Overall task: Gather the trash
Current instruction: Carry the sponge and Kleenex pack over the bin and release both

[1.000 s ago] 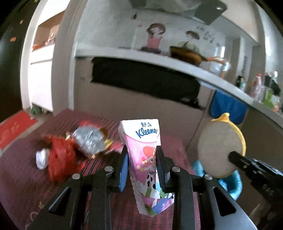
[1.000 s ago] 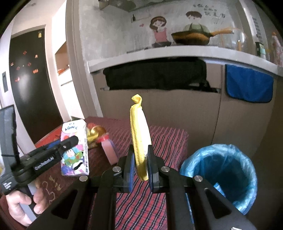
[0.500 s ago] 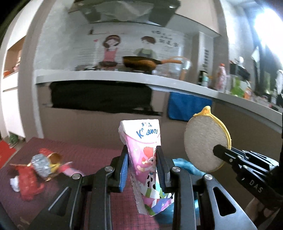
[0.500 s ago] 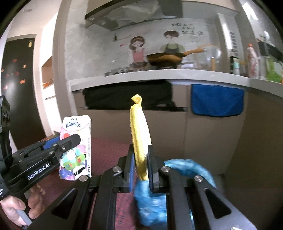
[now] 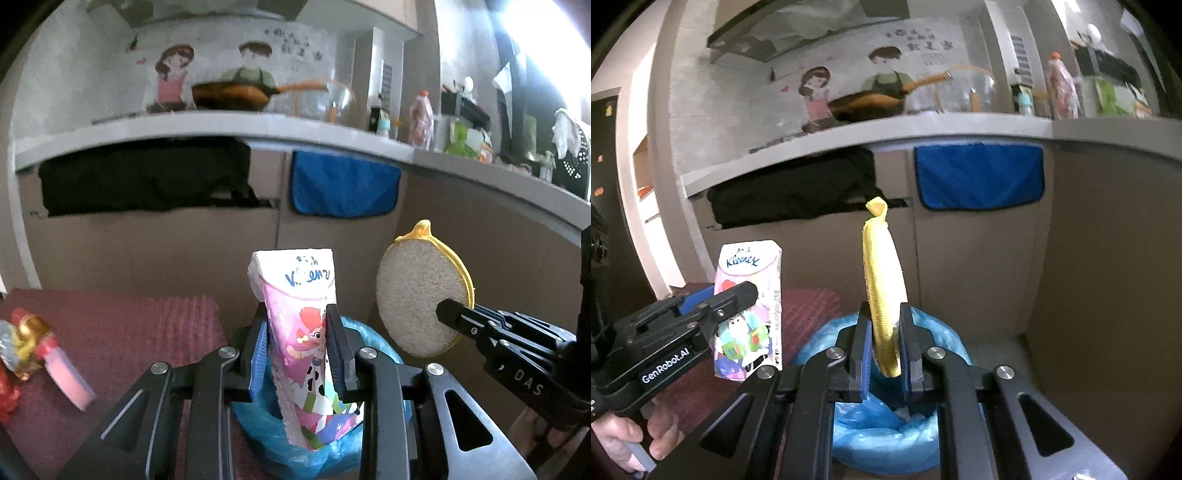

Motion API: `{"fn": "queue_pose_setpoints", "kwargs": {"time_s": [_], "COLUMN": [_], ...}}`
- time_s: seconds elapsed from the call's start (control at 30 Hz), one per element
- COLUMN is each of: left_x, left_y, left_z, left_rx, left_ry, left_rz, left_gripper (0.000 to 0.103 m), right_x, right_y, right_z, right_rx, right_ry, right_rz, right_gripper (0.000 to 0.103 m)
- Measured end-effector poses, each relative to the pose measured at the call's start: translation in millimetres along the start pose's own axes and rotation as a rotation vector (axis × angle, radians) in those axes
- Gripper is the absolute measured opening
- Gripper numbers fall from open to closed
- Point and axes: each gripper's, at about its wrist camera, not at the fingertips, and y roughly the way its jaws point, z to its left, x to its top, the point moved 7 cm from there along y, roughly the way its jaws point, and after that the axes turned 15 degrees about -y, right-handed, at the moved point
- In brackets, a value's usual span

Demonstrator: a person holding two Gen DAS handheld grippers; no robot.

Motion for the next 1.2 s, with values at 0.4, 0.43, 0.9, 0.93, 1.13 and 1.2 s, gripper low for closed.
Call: {"fn": "queue_pose_setpoints", "kwargs": {"time_s": [0.4,0.43,0.9,0.93,1.13,1.2], "left_x": [-31,-33,-42,-41,-37,-34], "left_y": [67,72,101,101,95,91], "left_z": [12,13,32,33,33,34], "left_rx": [0.025,0.025,0.034,0.036,0.035,0.032], "left_ry": [-0.027,-0.028,-0.072,-0.078,-0.077,-0.083], "left_rz": [0.117,0.128,0.222,0.227,0.208,0.203], "left_gripper": [0.029,0.029,0.035,0.037,0.04,0.04], "right_x": [-41,-44,-69,-70,-67,-65], "right_y": [52,56,87,87,80,78], "right_z": [-14,-14,-15,-15,-11,-9], "right_rx": [0.022,0.023,0.057,0.06,0.031,0.026], "right_ry": [0.052,0.054,0.098,0.103,0.078,0.069], "right_rz": [0.121,0.13,0.19,0.188,0.178,0.176], "right_gripper": [0.011,0.011,0.015,0.015,0.016,0.017]}}
